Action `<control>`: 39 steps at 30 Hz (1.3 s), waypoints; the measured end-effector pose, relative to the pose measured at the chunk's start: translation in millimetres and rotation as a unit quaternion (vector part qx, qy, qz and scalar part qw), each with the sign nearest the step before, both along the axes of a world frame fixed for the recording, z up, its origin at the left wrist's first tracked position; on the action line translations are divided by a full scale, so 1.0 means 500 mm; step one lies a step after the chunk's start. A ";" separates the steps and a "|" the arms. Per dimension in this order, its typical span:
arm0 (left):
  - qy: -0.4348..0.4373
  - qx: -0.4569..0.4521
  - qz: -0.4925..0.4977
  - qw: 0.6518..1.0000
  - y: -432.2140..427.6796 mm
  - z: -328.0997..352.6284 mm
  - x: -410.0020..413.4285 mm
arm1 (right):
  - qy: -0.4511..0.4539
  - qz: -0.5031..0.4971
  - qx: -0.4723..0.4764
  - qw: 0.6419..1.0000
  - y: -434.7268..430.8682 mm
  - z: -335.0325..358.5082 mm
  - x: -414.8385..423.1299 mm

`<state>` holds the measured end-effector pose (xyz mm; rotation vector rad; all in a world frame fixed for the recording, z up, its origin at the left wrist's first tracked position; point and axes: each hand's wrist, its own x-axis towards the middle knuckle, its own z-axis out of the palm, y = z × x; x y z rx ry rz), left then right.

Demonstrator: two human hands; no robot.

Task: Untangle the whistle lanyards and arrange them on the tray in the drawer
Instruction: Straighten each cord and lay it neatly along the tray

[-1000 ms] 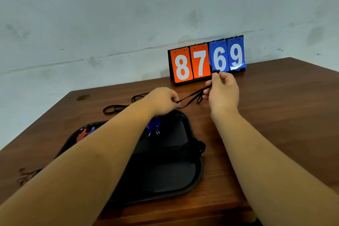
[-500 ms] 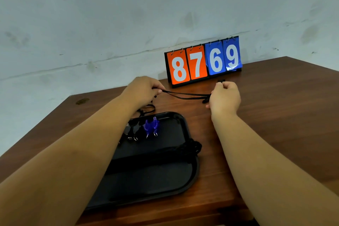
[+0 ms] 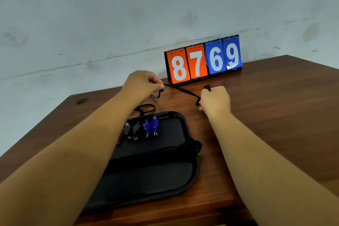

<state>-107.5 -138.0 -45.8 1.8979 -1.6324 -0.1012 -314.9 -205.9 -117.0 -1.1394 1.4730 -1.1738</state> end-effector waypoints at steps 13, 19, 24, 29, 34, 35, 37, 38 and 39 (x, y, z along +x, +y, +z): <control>-0.040 -0.014 -0.036 0.998 0.001 0.009 -0.032 | 0.091 -0.050 -0.162 0.981 0.057 0.019 -0.011; -0.032 -0.007 -0.081 0.996 -0.007 -0.003 -0.048 | 0.118 0.155 -0.268 0.944 0.052 0.004 0.010; -0.047 -0.007 -0.094 0.994 -0.013 -0.008 -0.051 | 0.149 0.211 -0.246 0.934 0.035 -0.009 0.023; -0.089 0.008 -0.082 0.993 -0.022 -0.015 -0.033 | 0.132 0.196 -0.228 0.944 0.025 -0.005 0.017; -0.168 0.041 0.010 0.985 -0.026 -0.027 0.006 | 0.126 0.183 -0.208 0.953 0.020 -0.004 0.016; -0.171 0.032 0.029 0.984 -0.026 -0.029 0.014 | 0.126 0.182 -0.207 0.953 0.021 -0.003 0.016; -0.137 0.010 0.034 0.990 -0.023 -0.027 0.021 | 0.125 0.182 -0.205 0.954 0.022 -0.002 0.016; -0.102 0.007 0.016 0.995 -0.018 -0.023 0.015 | 0.124 0.185 -0.205 0.953 0.023 -0.002 0.015; -0.065 0.007 -0.011 0.998 -0.014 -0.019 0.005 | 0.124 0.189 -0.207 0.952 0.025 -0.001 0.015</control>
